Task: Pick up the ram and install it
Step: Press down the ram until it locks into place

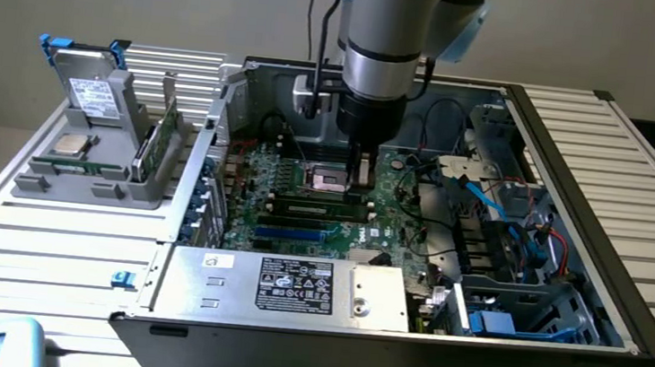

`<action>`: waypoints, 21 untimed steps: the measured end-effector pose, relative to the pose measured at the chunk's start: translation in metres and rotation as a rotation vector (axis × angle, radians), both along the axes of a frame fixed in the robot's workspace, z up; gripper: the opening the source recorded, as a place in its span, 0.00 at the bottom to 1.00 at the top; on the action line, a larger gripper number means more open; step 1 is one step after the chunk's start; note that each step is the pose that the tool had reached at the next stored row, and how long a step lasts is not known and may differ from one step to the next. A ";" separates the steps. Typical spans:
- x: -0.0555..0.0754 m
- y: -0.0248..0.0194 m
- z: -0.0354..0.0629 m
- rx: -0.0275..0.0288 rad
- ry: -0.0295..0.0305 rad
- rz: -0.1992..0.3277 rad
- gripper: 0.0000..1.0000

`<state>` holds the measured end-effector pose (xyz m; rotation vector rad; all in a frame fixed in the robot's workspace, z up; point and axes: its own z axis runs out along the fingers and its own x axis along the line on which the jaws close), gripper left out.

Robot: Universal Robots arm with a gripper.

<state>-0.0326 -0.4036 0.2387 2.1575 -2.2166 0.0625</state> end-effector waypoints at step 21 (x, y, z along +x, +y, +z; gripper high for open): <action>0.000 -0.0013 -0.0090 0.0164 -0.0003 -0.038 0.11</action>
